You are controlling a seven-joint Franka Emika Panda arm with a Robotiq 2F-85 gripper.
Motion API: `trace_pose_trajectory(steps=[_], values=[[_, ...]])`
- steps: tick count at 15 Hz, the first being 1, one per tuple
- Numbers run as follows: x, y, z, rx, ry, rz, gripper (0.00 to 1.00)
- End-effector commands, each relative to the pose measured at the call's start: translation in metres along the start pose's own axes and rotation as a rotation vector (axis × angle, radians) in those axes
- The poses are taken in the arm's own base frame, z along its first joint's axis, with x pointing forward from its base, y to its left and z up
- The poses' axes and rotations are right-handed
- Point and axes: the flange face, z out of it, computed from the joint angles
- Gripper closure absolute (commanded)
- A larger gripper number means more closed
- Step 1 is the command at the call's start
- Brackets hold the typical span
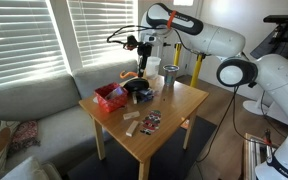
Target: Take the eyeglass case out of the basket and put it on the table
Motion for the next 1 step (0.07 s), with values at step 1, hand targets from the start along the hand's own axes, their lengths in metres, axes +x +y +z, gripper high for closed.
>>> trace_pose_trajectory(steps=[1], values=[[-0.0008, 0.0098, -0.0111, 0.032, 0.004, -0.014, 0.26]])
